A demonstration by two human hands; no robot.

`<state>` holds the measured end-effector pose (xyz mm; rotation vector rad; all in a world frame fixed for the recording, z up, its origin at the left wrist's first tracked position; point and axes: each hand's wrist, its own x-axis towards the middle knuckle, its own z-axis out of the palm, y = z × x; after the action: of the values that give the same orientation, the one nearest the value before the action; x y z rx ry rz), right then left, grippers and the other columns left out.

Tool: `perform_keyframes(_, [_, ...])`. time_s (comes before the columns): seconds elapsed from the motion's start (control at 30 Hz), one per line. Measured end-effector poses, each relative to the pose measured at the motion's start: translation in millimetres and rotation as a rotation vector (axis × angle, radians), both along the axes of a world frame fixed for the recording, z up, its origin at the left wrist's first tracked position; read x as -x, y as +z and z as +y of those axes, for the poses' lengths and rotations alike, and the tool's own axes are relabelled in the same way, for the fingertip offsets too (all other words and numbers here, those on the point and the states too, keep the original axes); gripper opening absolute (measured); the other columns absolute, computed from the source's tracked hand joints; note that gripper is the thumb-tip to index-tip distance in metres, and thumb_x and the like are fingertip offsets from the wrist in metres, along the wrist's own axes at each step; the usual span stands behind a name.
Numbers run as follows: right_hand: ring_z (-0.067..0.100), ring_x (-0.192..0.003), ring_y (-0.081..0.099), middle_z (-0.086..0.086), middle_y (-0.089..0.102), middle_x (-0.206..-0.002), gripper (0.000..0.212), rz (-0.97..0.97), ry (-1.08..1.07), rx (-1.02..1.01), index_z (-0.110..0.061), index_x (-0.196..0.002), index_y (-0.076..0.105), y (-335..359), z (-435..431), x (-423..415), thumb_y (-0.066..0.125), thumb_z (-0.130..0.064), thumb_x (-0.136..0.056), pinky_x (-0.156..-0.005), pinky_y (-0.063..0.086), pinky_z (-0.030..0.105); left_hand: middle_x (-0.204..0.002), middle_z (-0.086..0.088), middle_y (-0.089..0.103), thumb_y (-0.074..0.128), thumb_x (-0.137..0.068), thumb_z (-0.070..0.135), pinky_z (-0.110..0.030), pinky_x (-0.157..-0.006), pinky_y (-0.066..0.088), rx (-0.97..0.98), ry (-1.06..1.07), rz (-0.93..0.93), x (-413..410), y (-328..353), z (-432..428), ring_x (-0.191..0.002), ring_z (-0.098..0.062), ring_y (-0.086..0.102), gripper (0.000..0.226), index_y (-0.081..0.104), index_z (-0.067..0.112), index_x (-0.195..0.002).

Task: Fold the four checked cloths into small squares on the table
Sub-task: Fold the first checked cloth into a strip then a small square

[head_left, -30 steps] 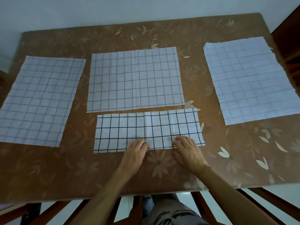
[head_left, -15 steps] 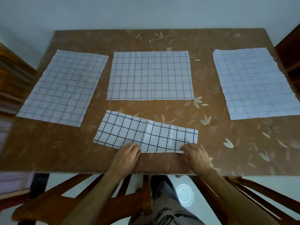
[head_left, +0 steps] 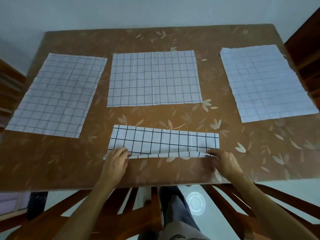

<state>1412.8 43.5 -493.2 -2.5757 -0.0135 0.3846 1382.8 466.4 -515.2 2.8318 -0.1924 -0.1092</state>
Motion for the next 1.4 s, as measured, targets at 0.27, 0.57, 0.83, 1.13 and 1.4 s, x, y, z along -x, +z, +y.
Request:
perform_keyframes(0.27, [-0.002, -0.073, 0.061, -0.017, 0.067, -0.077, 0.008, 0.114, -0.117, -0.134, -0.028, -0.09, 0.072, 11.6, -21.9, -32.1, 0.069, -0.02, -0.089, -0.062, 0.039, 0.01, -0.1, 0.009, 0.067, 0.07, -0.091, 0.02, -0.027, -0.078, 0.052, 0.236, 0.201, 0.23, -34.8, 18.4, 34.7, -0.093, -0.01, 0.063, 0.015, 0.068, 0.024, -0.105])
perform_keyframes(0.57, [0.021, -0.085, 0.06, -0.001, 0.066, -0.09, 0.021, 0.133, -0.328, -0.113, -0.02, -0.106, 0.07, 1.9, -33.1, -59.9, 0.073, -0.026, -0.086, -0.07, 0.044, 0.031, -0.091, 0.002, 0.068, 0.069, -0.092, 0.026, -0.022, -0.069, 0.046, 0.4, 0.522, 0.32, -55.2, 7.5, 32.7, -0.082, -0.007, 0.059, 0.015, 0.068, 0.011, -0.095])
perform_keyframes(0.83, [0.025, -0.083, 0.062, 0.0, 0.065, -0.095, 0.04, 0.106, -0.464, -0.135, -0.017, -0.12, 0.059, -7.2, -30.2, -75.7, 0.074, -0.029, -0.085, -0.073, 0.05, 0.037, -0.083, 0.006, 0.069, 0.067, -0.092, 0.038, -0.035, -0.07, 0.054, 0.363, 0.567, 0.332, -59.5, 1.5, 31.8, -0.079, -0.012, 0.064, 0.016, 0.067, 0.022, -0.088])
perform_keyframes(1.13, [0.032, -0.09, 0.063, 0.006, 0.065, -0.1, 0.051, 0.036, -0.555, -0.113, -0.018, -0.129, 0.048, -14.3, -16.0, -85.2, 0.073, -0.031, -0.086, -0.073, 0.045, 0.036, -0.083, 0.009, 0.065, 0.064, -0.094, 0.038, -0.03, -0.063, 0.053, 0.234, 0.563, 0.292, -48.4, 4.7, 22.5, -0.075, -0.006, 0.061, 0.013, 0.063, 0.024, -0.093])
perform_keyframes(1.4, [0.038, -0.099, 0.061, 0.011, 0.067, -0.106, 0.043, -0.012, -0.532, -0.074, -0.013, -0.126, 0.048, -16.0, -8.3, -84.1, 0.068, -0.028, -0.09, -0.074, 0.04, 0.036, -0.079, 0.005, 0.053, 0.062, -0.092, 0.047, -0.027, -0.051, 0.04, 0.051, 0.567, 0.184, -47.0, 7.5, 14.4, -0.068, -0.015, 0.056, 0.027, 0.057, 0.023, -0.081])
